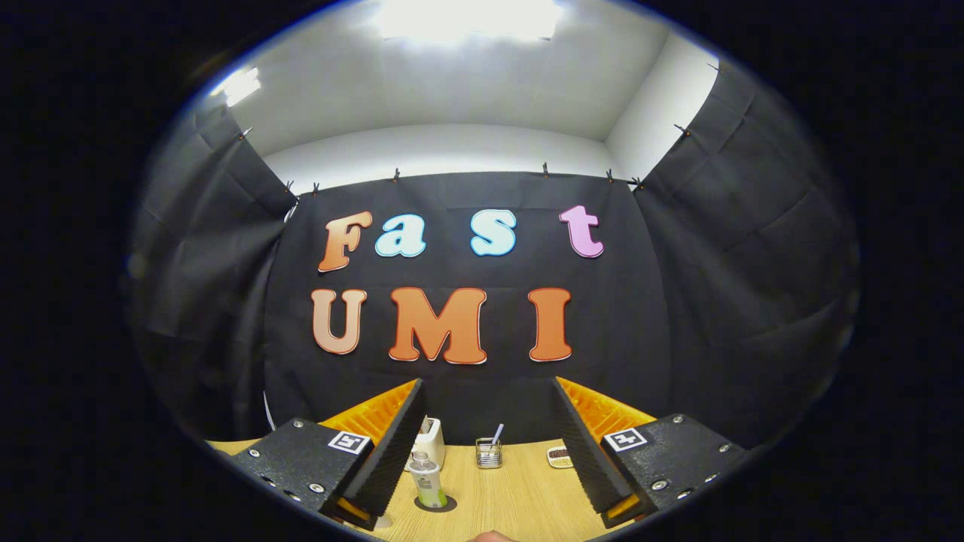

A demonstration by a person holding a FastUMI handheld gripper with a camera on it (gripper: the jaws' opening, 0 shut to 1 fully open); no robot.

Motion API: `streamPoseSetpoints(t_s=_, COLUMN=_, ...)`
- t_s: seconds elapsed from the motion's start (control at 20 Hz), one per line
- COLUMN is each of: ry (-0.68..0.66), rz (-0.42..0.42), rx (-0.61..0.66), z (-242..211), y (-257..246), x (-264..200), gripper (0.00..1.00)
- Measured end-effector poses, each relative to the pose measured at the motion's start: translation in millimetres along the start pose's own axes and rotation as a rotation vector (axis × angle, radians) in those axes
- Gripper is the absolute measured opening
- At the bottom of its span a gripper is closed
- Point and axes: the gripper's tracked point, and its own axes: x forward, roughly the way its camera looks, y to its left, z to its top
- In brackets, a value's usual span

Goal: Take the bottle from table, then pour the juice into the cup, finally place the bottle on the coaster

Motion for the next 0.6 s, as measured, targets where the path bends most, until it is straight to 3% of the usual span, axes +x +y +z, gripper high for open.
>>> streamPoseSetpoints(t_s=0.6, ry=0.02, rz=-0.041, rx=0.035, z=-10, y=-23, x=-4, gripper=0.97)
